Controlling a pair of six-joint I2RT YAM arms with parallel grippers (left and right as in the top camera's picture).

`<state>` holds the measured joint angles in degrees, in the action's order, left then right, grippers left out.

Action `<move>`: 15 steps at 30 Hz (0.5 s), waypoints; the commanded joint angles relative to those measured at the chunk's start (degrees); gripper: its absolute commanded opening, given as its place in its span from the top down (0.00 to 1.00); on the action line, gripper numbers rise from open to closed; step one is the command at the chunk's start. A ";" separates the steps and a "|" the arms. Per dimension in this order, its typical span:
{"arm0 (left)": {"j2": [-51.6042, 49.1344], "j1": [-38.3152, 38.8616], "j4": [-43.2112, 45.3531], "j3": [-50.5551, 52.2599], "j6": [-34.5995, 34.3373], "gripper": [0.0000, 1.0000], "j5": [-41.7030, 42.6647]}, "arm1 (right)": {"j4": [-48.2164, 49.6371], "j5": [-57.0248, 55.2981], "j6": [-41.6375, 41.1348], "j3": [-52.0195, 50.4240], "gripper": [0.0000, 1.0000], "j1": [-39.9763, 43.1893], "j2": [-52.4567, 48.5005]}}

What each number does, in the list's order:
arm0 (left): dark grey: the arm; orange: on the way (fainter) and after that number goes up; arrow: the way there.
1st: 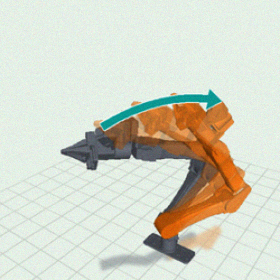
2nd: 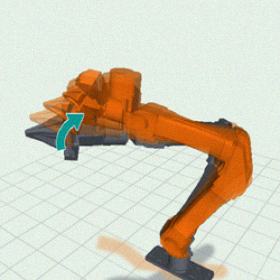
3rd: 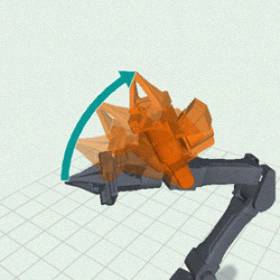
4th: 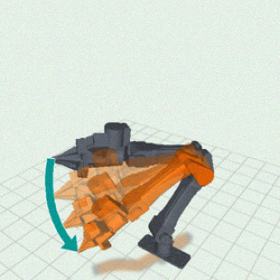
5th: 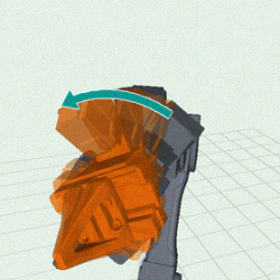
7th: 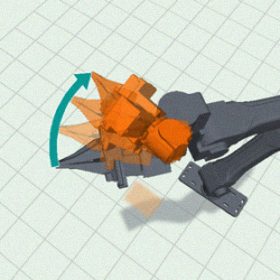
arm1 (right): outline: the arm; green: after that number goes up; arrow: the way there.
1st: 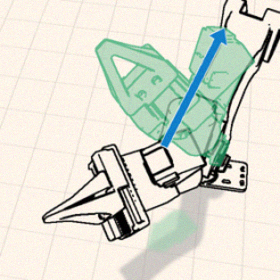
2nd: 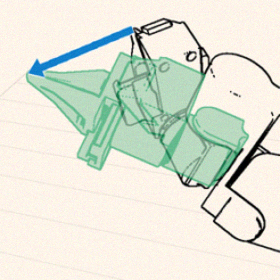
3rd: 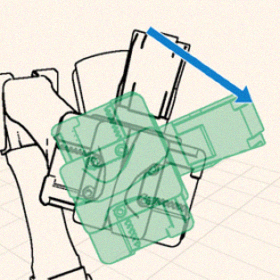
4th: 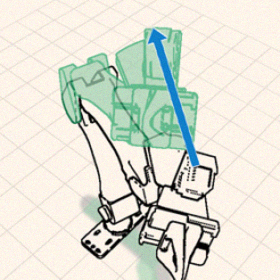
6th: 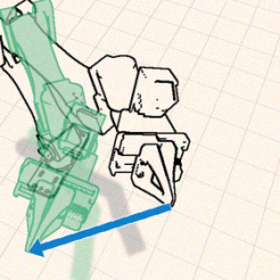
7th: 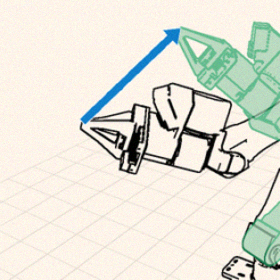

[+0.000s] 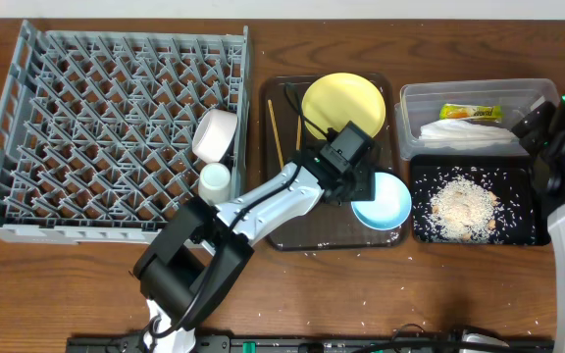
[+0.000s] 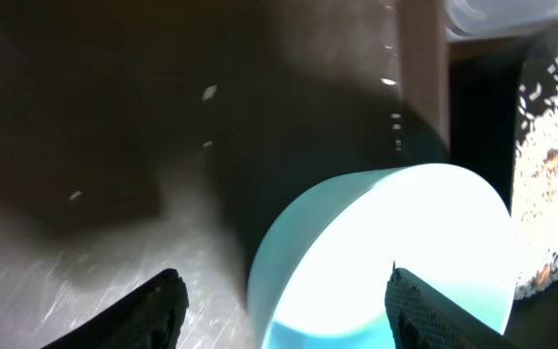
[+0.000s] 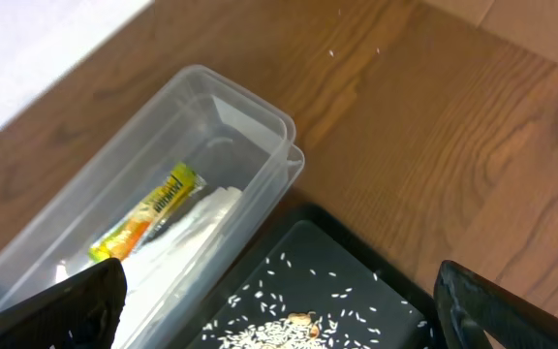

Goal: Sort waste into correct bins and load items into the dishwasher
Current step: 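Reach left gripper to blue bowl on brown tray and grasp rim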

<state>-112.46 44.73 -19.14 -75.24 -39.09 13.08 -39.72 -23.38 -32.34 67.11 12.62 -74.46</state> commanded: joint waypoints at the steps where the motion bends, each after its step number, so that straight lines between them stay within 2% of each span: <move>1: -3.30 -0.13 1.42 -0.68 4.61 0.34 1.53 | -0.20 -1.66 -0.85 0.09 0.01 0.07 -2.34; 7: -4.37 -0.15 2.29 -0.74 5.88 0.43 1.25 | -0.17 -1.66 -0.85 0.09 0.01 0.07 -4.22; 10: -5.75 -0.85 3.45 -0.74 5.86 0.56 1.14 | -0.20 -1.66 -0.85 0.09 0.01 0.07 -4.20; 12: -6.25 -1.29 3.65 -0.74 5.84 0.60 1.01 | -0.17 -1.66 -0.85 0.09 0.01 0.07 -4.20; 14: -6.69 -1.33 3.87 -0.74 5.88 0.70 1.01 | -0.20 -1.66 -0.85 0.09 0.01 0.07 -4.22; 15: -6.69 -1.31 3.87 -0.74 5.90 0.81 0.63 | -0.17 -1.66 -0.85 0.09 0.01 0.07 -4.20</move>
<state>-117.69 43.70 -15.09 -75.24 -33.91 14.09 -39.81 -23.86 -32.47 67.11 12.62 -78.37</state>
